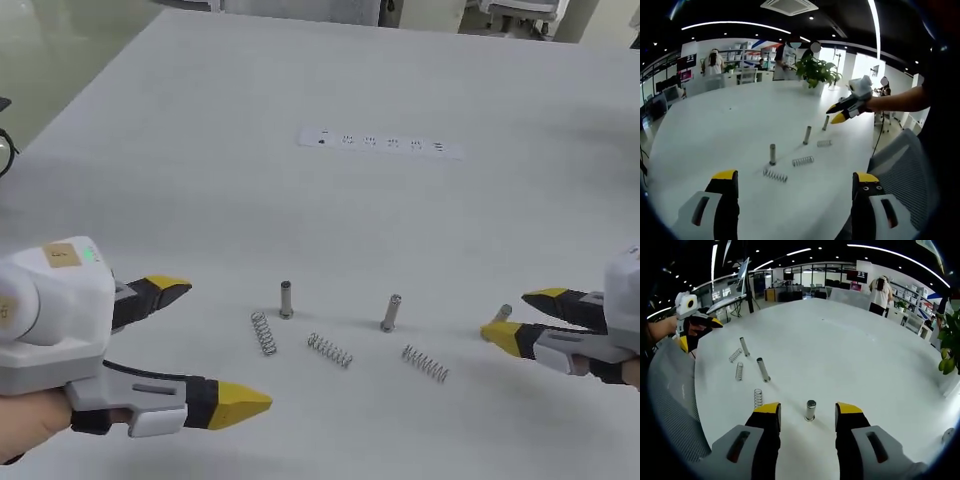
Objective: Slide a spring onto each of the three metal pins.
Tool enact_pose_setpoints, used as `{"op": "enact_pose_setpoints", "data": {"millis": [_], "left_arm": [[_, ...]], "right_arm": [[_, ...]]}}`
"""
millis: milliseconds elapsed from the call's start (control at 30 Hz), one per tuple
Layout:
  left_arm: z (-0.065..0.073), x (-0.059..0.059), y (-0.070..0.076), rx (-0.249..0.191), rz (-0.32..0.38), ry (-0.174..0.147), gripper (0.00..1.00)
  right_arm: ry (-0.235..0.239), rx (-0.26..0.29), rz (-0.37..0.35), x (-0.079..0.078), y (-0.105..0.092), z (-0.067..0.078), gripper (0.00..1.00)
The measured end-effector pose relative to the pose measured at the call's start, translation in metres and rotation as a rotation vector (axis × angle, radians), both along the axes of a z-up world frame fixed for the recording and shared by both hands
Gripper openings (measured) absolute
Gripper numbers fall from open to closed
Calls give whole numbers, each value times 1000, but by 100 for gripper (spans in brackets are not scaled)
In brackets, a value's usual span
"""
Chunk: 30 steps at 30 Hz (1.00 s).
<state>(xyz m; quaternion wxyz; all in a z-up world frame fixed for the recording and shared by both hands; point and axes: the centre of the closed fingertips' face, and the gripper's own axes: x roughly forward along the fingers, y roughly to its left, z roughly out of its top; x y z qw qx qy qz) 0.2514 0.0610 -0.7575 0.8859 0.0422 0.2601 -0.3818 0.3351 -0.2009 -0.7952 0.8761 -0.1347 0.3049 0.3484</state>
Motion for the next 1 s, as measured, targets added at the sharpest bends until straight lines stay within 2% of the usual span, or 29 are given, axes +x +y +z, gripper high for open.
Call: {"op": "enact_pose_setpoints", "data": {"millis": [200, 500, 1000], "left_arm": [[-4, -1, -1, 3, -3, 8, 92], [-3, 1, -1, -2, -7, 7, 91], [-1, 3, -1, 2, -16, 4, 91]], "right_arm": [[-7, 5, -6, -5, -5, 4, 46], [-5, -12, -3, -14, -12, 4, 46], [-4, -3, -15, -23, -19, 9, 47]]}}
